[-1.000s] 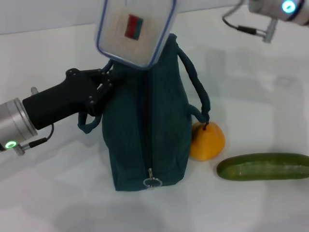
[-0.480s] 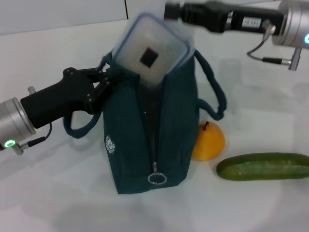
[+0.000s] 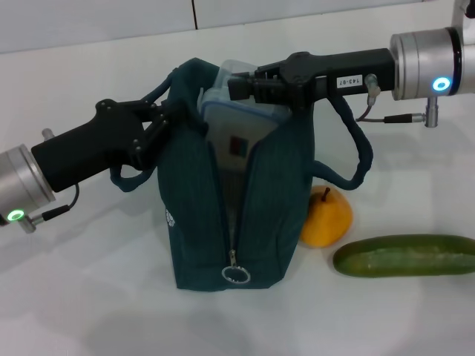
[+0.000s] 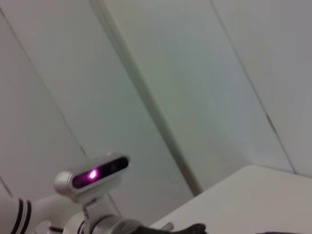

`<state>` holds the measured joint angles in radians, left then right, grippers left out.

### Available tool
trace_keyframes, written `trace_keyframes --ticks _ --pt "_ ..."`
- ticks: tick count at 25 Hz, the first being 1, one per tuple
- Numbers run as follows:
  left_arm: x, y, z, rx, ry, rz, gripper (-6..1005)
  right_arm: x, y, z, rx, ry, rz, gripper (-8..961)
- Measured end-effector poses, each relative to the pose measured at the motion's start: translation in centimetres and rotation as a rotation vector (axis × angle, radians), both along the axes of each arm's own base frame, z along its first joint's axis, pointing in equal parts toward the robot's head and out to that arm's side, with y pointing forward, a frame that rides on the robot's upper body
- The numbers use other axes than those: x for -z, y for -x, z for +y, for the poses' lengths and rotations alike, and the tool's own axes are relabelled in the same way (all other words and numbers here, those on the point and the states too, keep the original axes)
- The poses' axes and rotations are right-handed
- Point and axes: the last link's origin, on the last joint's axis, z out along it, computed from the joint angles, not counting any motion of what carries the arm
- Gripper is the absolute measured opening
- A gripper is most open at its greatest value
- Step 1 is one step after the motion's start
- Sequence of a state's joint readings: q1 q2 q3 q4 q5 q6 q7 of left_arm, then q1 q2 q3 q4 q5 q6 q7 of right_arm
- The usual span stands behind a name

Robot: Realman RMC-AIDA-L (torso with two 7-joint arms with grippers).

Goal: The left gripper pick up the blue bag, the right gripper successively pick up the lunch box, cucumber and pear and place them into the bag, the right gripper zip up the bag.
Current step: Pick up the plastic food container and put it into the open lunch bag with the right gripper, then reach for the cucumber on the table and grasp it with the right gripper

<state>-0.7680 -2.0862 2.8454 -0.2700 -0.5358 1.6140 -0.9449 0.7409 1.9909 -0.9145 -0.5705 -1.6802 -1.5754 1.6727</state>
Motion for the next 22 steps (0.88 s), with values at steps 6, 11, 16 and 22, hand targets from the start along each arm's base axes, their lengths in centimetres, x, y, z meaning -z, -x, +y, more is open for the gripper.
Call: trace_keyframes --ticks 6,11,16,22 --pt "0.0 0.2 -0.1 -0.007 -0.001 -0.001 47 -0.8 0.8 -0.3 -0.045 0.030 -0.005 152" --pt "0.0 0.3 -0.1 -0.014 -0.005 0.003 47 -1.3 1.5 -0.1 -0.029 0.049 -0.025 155" --pt "0.0 0.5 0.0 -0.022 -0.009 0.005 47 -2.9 1.8 -0.6 -0.101 -0.015 -0.067 263" --pt "0.0 0.7 -0.2 -0.019 -0.026 0.009 47 -9.0 1.8 -3.0 -0.213 -0.054 -0.200 495"
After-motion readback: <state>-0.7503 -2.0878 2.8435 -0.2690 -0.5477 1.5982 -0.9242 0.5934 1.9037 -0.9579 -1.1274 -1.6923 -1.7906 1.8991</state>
